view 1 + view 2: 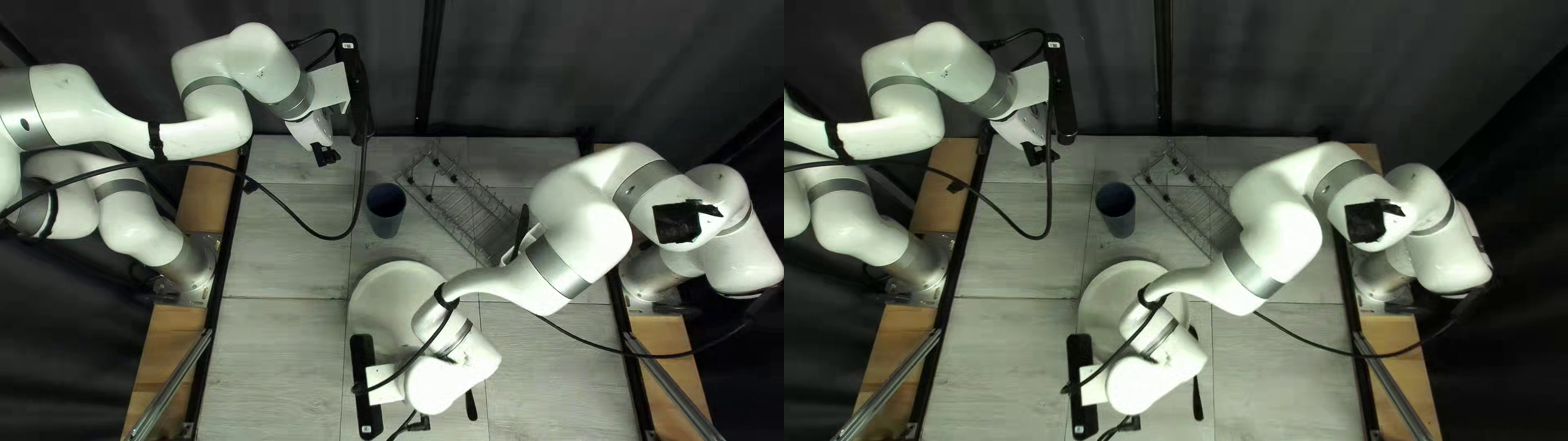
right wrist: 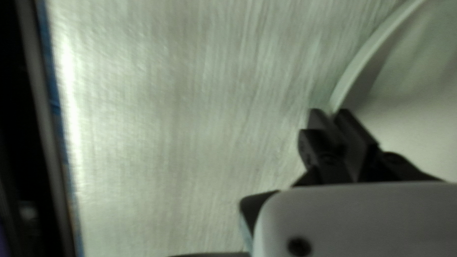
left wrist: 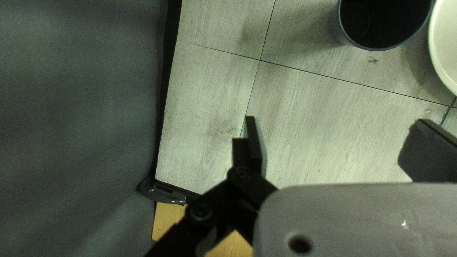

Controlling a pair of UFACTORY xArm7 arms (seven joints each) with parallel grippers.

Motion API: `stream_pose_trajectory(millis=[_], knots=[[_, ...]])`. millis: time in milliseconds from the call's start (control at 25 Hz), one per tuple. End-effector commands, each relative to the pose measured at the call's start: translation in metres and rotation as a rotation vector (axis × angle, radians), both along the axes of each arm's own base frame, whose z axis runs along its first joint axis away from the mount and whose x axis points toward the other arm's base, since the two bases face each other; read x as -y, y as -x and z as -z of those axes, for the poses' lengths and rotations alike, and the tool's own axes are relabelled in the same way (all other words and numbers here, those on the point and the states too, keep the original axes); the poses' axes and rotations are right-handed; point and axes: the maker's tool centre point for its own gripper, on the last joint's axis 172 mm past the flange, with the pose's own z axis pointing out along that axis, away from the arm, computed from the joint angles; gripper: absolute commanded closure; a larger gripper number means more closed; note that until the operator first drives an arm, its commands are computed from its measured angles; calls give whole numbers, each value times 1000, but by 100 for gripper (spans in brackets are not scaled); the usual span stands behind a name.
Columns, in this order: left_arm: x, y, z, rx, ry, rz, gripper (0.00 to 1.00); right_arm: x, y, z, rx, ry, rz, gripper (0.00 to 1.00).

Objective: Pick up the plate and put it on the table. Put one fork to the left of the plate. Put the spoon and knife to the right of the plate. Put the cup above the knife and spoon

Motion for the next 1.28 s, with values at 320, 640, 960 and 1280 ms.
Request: stream_pose_trajectory(millis=[320,640,960,1280], knots=[[0,0,0,0,0,0,0,-76,-35,-5,-16,17,-54,100],[0,0,0,0,0,0,0,-70,-9,-18,-44,77,-52,0],[0,0,0,0,0,0,0,-14,98,-55,-57,52,-68,0],[0,0,0,0,0,0,0,-15,144,-89,-103,-15,-175,0]])
